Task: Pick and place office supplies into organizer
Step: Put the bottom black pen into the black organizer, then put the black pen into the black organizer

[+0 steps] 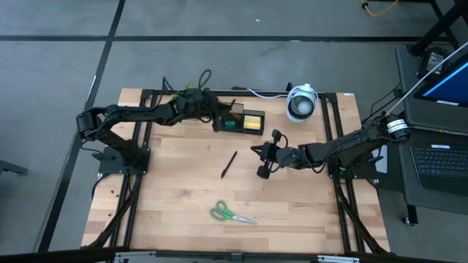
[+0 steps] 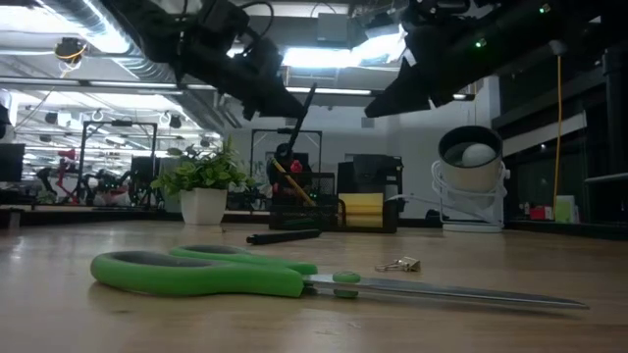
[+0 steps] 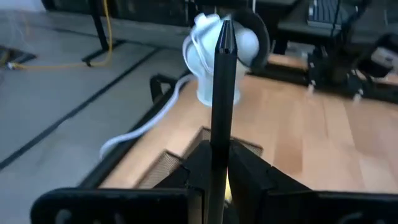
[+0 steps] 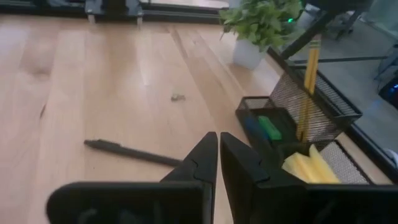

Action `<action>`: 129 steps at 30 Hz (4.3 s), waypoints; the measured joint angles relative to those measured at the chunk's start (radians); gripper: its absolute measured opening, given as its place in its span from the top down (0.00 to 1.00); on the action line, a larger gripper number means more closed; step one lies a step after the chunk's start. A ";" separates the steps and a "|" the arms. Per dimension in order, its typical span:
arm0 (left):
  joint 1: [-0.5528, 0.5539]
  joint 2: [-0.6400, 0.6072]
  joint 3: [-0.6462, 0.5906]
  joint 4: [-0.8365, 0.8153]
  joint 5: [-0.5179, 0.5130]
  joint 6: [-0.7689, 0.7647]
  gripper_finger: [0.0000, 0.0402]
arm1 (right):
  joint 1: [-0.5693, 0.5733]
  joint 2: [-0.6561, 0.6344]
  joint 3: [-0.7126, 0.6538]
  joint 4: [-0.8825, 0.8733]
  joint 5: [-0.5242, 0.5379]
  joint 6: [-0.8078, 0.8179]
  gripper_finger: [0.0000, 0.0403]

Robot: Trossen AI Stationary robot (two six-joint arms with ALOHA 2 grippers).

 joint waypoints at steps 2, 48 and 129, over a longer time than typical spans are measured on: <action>0.015 0.001 0.000 0.030 0.001 -0.002 0.91 | -0.013 0.000 0.000 0.003 0.000 -0.001 0.94; 0.036 0.426 0.000 0.627 -0.035 -0.012 0.90 | -0.046 0.060 0.000 0.008 0.000 -0.001 0.94; -0.264 0.063 -0.002 0.012 -0.311 0.298 0.80 | -0.046 0.060 0.000 0.008 0.000 0.001 0.94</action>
